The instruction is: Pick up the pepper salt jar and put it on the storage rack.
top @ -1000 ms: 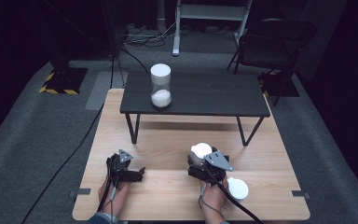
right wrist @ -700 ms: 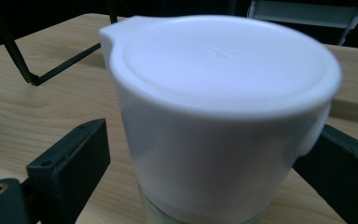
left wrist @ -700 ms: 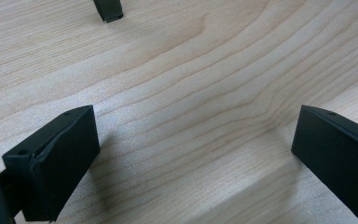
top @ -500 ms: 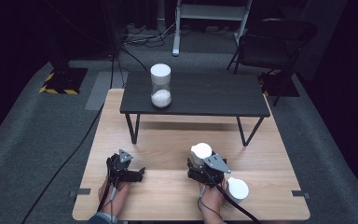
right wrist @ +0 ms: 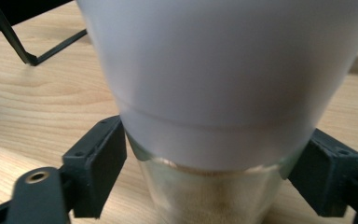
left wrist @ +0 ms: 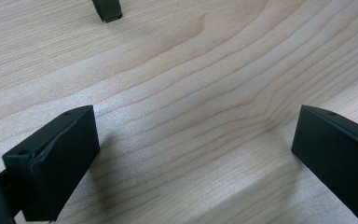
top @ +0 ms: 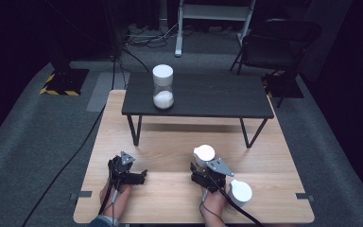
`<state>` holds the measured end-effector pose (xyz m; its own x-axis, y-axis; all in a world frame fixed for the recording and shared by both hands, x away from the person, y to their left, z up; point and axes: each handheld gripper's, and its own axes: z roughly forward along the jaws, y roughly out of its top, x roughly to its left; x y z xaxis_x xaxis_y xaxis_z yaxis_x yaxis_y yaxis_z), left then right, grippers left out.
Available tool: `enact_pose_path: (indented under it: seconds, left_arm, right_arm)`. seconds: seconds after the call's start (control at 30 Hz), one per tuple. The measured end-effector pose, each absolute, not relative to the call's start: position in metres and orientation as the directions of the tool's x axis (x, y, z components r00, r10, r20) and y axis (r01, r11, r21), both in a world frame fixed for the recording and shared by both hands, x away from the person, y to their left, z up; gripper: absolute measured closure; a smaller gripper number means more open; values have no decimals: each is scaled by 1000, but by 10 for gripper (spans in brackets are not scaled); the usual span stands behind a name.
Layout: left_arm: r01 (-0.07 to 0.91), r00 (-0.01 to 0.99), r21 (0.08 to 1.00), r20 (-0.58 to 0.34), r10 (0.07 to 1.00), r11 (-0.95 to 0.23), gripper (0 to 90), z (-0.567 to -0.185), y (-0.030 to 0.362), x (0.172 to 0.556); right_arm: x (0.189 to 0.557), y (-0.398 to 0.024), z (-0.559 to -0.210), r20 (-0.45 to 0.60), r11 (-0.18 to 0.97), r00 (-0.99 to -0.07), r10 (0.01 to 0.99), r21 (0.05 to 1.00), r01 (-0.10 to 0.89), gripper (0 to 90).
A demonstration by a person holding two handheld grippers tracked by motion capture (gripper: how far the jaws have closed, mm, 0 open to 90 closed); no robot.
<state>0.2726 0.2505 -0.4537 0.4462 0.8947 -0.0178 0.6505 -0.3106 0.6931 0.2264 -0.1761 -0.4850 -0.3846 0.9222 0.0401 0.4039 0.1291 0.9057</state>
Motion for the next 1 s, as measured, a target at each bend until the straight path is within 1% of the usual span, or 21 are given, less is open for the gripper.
enact_pose_path:
  seconds: [0.07, 0.17, 0.37, 0.67, 1.0]
  left_arm:
    - [650, 447, 693, -17, 895, -311, 8, -454, 251, 273]
    - [650, 447, 693, -18, 894, -311, 8, -454, 251, 273]
    - [650, 447, 693, -17, 895, -311, 8, -454, 251, 273]
    - [651, 447, 693, -18, 895, -311, 8, -454, 251, 273]
    - [650, 446, 693, -18, 895, -311, 8, -454, 251, 273]
  right_arm:
    - [225, -175, -485, 31, 134, -382, 924, 908, 398, 226]
    - [224, -173, -486, 30, 126, -365, 930, 909, 397, 284]
    - [223, -173, -486, 21, 133, -366, 931, 911, 391, 293]
    - [223, -175, -479, 35, 132, -386, 922, 908, 397, 296]
    - [212, -181, -458, 32, 133, -412, 911, 921, 366, 297]
